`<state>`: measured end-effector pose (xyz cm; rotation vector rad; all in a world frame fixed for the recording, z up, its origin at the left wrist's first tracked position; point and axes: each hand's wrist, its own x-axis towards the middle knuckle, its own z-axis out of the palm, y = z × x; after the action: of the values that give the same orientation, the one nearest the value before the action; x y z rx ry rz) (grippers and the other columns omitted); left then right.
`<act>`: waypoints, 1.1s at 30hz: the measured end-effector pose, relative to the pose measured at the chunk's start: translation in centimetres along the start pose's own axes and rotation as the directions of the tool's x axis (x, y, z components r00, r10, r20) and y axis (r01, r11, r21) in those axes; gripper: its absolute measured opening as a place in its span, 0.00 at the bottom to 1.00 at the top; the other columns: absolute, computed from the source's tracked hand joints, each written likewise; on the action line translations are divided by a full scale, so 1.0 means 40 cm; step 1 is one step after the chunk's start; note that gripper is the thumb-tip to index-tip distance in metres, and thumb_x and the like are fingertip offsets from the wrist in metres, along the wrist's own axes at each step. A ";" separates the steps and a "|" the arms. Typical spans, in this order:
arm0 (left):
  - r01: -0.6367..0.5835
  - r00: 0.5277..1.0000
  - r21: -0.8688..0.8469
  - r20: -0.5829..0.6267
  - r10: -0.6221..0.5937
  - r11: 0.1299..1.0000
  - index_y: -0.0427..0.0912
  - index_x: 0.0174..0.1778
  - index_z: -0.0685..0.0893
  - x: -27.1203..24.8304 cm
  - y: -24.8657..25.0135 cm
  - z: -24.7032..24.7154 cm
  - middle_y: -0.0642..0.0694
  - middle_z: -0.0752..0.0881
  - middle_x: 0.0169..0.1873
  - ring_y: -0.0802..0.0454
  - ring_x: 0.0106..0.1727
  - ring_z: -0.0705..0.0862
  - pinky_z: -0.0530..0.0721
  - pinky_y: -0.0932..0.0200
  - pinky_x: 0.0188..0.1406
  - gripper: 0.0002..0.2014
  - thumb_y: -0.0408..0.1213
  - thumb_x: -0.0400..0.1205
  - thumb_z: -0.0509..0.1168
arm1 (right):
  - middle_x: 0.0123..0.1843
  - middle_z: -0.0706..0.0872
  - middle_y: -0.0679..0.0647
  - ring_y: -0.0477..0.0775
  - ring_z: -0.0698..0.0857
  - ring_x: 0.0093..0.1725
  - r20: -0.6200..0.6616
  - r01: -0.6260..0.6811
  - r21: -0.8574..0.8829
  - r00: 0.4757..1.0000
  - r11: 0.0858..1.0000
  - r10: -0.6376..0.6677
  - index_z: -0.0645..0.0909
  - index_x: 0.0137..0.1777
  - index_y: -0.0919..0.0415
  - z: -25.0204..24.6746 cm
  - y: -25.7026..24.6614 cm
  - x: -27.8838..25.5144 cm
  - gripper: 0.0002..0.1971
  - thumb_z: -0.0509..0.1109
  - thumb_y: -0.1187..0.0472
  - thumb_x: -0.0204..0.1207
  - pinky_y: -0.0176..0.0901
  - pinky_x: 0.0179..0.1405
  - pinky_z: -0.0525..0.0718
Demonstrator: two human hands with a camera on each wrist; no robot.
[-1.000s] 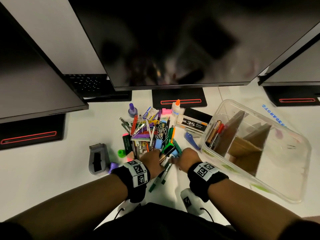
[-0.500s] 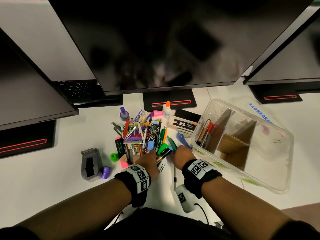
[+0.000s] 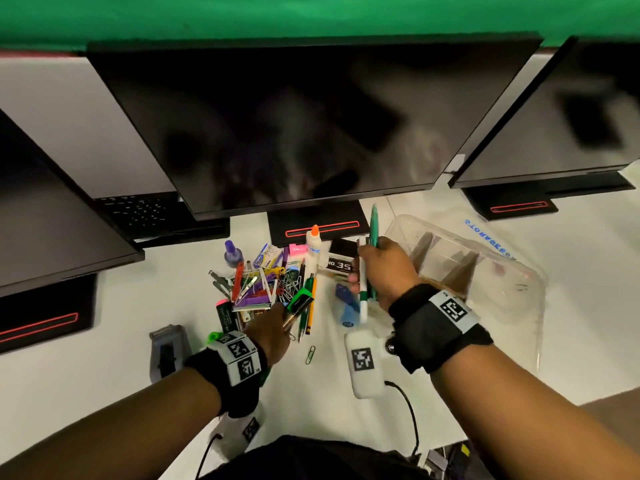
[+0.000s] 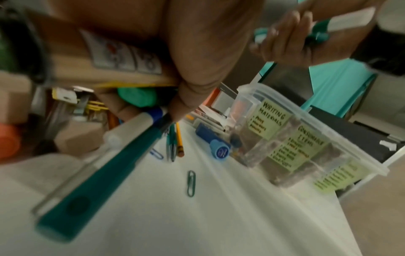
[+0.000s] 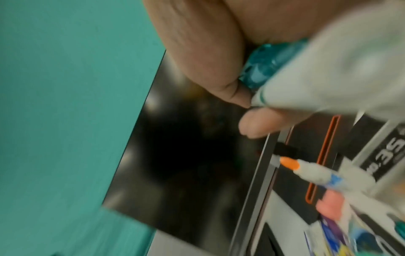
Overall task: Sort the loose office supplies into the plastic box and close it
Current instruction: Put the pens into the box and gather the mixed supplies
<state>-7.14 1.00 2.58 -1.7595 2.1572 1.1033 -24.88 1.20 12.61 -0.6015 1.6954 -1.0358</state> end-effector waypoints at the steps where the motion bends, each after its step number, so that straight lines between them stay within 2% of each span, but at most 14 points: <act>1: -0.002 1.000 -0.003 -0.002 0.002 1.000 0.42 0.64 0.71 -0.003 0.001 -0.007 0.39 0.86 0.52 0.40 0.54 0.85 0.82 0.52 0.54 0.13 0.36 0.84 0.58 | 0.33 0.76 0.56 0.51 0.77 0.25 -0.057 -0.011 0.051 0.998 0.999 0.014 0.70 0.50 0.63 -0.025 -0.007 0.011 0.04 0.54 0.67 0.83 0.40 0.19 0.78; 3: -0.019 1.000 -0.023 -0.015 0.019 1.000 0.39 0.63 0.72 -0.010 0.009 -0.021 0.37 0.85 0.53 0.38 0.56 0.84 0.81 0.51 0.54 0.13 0.34 0.83 0.58 | 0.30 0.76 0.58 0.52 0.76 0.25 -0.139 -0.036 0.078 0.989 0.996 0.047 0.72 0.40 0.65 -0.075 -0.018 0.036 0.08 0.56 0.71 0.81 0.40 0.19 0.78; 6: -0.014 0.999 -0.162 0.027 0.019 0.987 0.42 0.61 0.72 -0.021 0.026 -0.043 0.39 0.84 0.50 0.39 0.48 0.85 0.84 0.49 0.46 0.12 0.31 0.82 0.60 | 0.35 0.79 0.59 0.52 0.80 0.29 -0.190 -0.103 -0.137 0.979 0.985 0.076 0.71 0.32 0.61 -0.128 -0.006 0.083 0.13 0.60 0.72 0.79 0.41 0.30 0.83; 9: -0.035 0.999 -0.248 -0.002 0.036 0.968 0.44 0.60 0.74 -0.026 0.053 -0.072 0.40 0.85 0.48 0.41 0.47 0.86 0.87 0.48 0.48 0.12 0.32 0.81 0.62 | 0.48 0.82 0.65 0.59 0.85 0.44 -0.210 -0.132 -0.423 0.977 0.896 0.044 0.79 0.45 0.66 -0.132 0.005 0.105 0.05 0.61 0.68 0.79 0.43 0.38 0.84; 11: -0.044 0.999 -0.284 -0.034 0.035 0.958 0.44 0.61 0.74 -0.028 0.077 -0.092 0.40 0.85 0.48 0.42 0.48 0.87 0.87 0.48 0.50 0.14 0.32 0.80 0.63 | 0.58 0.83 0.69 0.66 0.83 0.59 -0.220 -0.141 -0.581 0.975 0.802 0.012 0.79 0.59 0.74 -0.124 0.008 0.107 0.13 0.62 0.65 0.79 0.51 0.58 0.81; 13: -0.062 0.997 -0.294 -0.059 0.047 0.954 0.46 0.63 0.74 -0.028 0.107 -0.112 0.40 0.86 0.49 0.44 0.48 0.87 0.86 0.51 0.47 0.15 0.32 0.80 0.63 | 0.63 0.82 0.69 0.67 0.80 0.65 -0.188 -0.125 -0.642 0.982 0.757 0.003 0.78 0.63 0.75 -0.118 0.009 0.099 0.17 0.63 0.63 0.79 0.51 0.64 0.77; 16: -0.108 0.992 -0.297 -0.089 0.085 0.949 0.45 0.62 0.74 -0.022 0.150 -0.136 0.44 0.87 0.45 0.50 0.43 0.86 0.80 0.62 0.34 0.15 0.33 0.80 0.64 | 0.67 0.81 0.68 0.65 0.79 0.67 -0.125 -0.058 -0.706 0.991 0.705 -0.044 0.77 0.65 0.74 -0.127 0.010 0.086 0.18 0.63 0.63 0.80 0.48 0.66 0.76; 19: -0.161 0.986 -0.317 -0.086 0.140 0.935 0.45 0.59 0.75 -0.016 0.199 -0.151 0.44 0.87 0.43 0.51 0.43 0.87 0.87 0.53 0.42 0.13 0.34 0.79 0.66 | 0.69 0.81 0.61 0.60 0.79 0.68 -0.023 0.082 -0.716 0.990 0.693 -0.141 0.79 0.66 0.66 -0.159 0.024 0.059 0.17 0.64 0.65 0.78 0.42 0.66 0.75; 21: -0.209 0.977 -0.297 -0.102 0.186 0.932 0.46 0.56 0.76 -0.007 0.236 -0.157 0.41 0.88 0.46 0.45 0.47 0.88 0.88 0.48 0.49 0.12 0.36 0.78 0.67 | 0.66 0.83 0.57 0.57 0.81 0.66 0.089 0.209 -0.798 0.969 0.566 -0.233 0.82 0.64 0.60 -0.200 0.047 0.033 0.16 0.66 0.63 0.77 0.39 0.65 0.74; 23: -0.260 0.964 -0.260 -0.133 0.232 0.930 0.47 0.53 0.77 0.004 0.273 -0.157 0.44 0.86 0.41 0.47 0.42 0.86 0.84 0.56 0.37 0.10 0.37 0.78 0.67 | 0.61 0.84 0.55 0.58 0.81 0.63 0.250 0.365 -0.845 0.916 0.392 -0.314 0.83 0.62 0.55 -0.254 0.081 0.006 0.17 0.68 0.55 0.73 0.39 0.64 0.74; 25: -0.288 0.954 -0.232 -0.148 0.259 0.929 0.46 0.54 0.77 0.013 0.312 -0.150 0.50 0.81 0.35 0.53 0.34 0.80 0.75 0.63 0.29 0.10 0.38 0.78 0.66 | 0.61 0.84 0.52 0.56 0.80 0.65 0.411 0.483 -0.839 0.865 0.250 -0.289 0.83 0.61 0.51 -0.310 0.129 -0.012 0.24 0.63 0.42 0.68 0.38 0.69 0.70; 27: -0.301 0.951 -0.234 -0.141 0.274 0.925 0.44 0.55 0.78 0.025 0.348 -0.133 0.50 0.80 0.35 0.51 0.35 0.81 0.76 0.61 0.31 0.11 0.38 0.78 0.66 | 0.66 0.81 0.53 0.55 0.74 0.72 0.477 0.509 -0.841 0.858 0.186 -0.191 0.82 0.64 0.52 -0.361 0.182 -0.027 0.33 0.59 0.34 0.64 0.44 0.78 0.66; 30: -0.317 0.947 -0.275 -0.143 0.288 0.908 0.46 0.52 0.78 0.040 0.388 -0.097 0.46 0.84 0.39 0.45 0.42 0.85 0.79 0.59 0.37 0.09 0.38 0.78 0.67 | 0.63 0.84 0.52 0.59 0.77 0.68 0.498 0.518 -0.848 0.851 0.111 -0.163 0.82 0.62 0.50 -0.398 0.244 -0.044 0.26 0.61 0.41 0.67 0.49 0.73 0.69; 33: -0.328 0.941 -0.293 -0.181 0.285 0.898 0.45 0.55 0.79 0.054 0.425 -0.066 0.49 0.84 0.41 0.48 0.43 0.83 0.76 0.62 0.37 0.11 0.38 0.78 0.67 | 0.52 0.89 0.46 0.55 0.86 0.56 0.517 0.565 -0.821 0.799 0.087 -0.308 0.84 0.56 0.48 -0.408 0.281 -0.038 0.16 0.67 0.54 0.68 0.44 0.68 0.64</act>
<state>-22.16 -1.59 10.84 -1.6899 2.5253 1.5285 -38.55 13.82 5.59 -2.1244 1.8380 -0.0360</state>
